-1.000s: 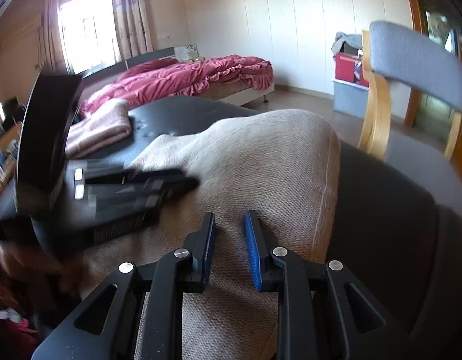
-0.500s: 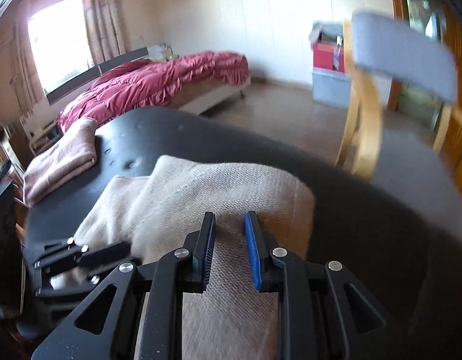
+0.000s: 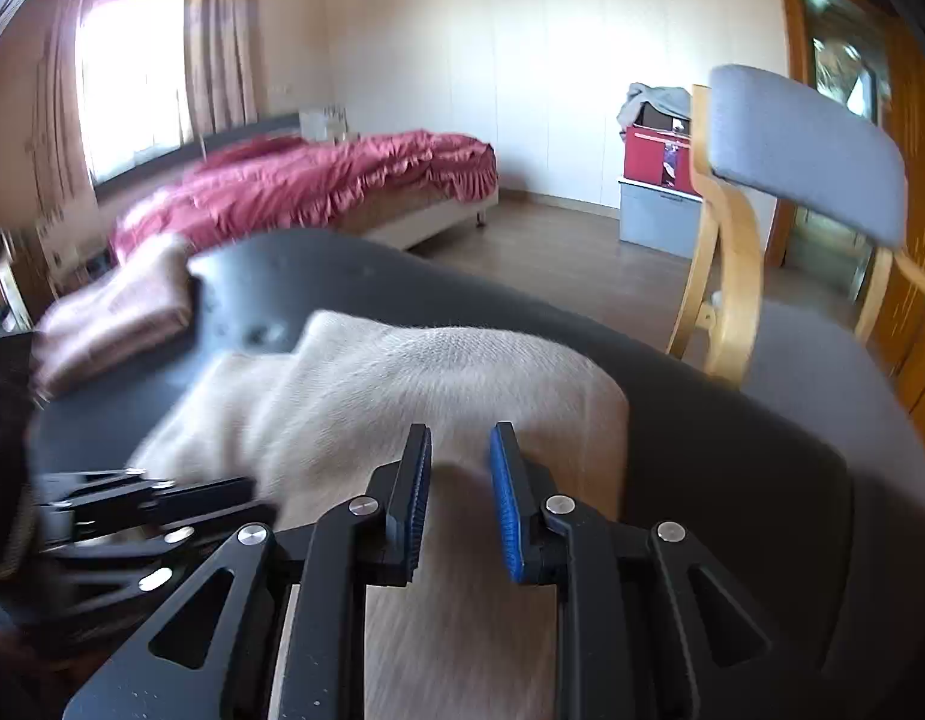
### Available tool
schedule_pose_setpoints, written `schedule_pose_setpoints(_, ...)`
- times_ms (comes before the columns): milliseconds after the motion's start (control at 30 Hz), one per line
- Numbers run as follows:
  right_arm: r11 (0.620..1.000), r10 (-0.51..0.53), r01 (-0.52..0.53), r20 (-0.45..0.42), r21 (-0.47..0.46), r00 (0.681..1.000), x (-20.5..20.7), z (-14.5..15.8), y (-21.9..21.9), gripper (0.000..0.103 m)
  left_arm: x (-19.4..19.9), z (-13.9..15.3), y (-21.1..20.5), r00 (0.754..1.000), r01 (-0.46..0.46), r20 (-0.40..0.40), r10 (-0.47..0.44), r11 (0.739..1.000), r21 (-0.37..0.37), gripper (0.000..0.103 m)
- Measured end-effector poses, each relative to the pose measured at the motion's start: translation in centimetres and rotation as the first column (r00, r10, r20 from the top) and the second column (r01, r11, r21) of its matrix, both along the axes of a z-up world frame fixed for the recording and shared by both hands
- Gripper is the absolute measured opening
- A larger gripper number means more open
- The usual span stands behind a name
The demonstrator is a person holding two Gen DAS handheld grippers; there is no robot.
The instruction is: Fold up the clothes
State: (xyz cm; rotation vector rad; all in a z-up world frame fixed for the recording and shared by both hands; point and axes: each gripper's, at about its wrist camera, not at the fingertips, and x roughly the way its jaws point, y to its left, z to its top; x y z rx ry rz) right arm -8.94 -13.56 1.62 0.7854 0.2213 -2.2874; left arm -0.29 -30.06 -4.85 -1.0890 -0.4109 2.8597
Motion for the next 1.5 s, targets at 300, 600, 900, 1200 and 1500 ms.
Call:
schedule_pose_setpoints(300, 0.992, 0.126, -0.127, 0.036, 0.017, 0.991, 5.3, -0.3, 2.8, 0.023, 2.1, 0.9, 1.1, 0.999, 0.016, 0.032, -0.011, 0.986, -0.167, 0.022)
schedule_pose_setpoints(600, 0.981, 0.158, -0.177, 0.192, 0.081, 0.969, 6.6, -3.5, 5.3, 0.023, 5.4, 0.2, -1.6, 0.999, 0.014, 0.03, -0.013, 0.999, -0.043, 0.025)
schedule_pose_setpoints(900, 0.978, 0.196, -0.205, 0.148, 0.044, 0.969, 8.6, -2.1, 5.3, 0.023, 8.1, 0.6, -1.7, 1.0, 0.029, -0.006, -0.029, 1.0, 0.004, 0.025)
schedule_pose_setpoints(1200, 0.946, 0.281, -0.303, 0.172, 0.117, 0.944, 11.4, -4.1, 3.7, 0.023, 11.1, -0.3, 0.7, 0.994, 0.105, -0.01, -0.11, 0.968, -0.229, 0.025)
schedule_pose_setpoints(1500, 0.946, 0.26, -0.293, 0.213, 0.14, 0.942, 10.8, -3.1, 3.6, 0.023, 11.8, 0.4, -0.7, 0.99, 0.142, -0.004, -0.144, 0.979, -0.147, 0.025)
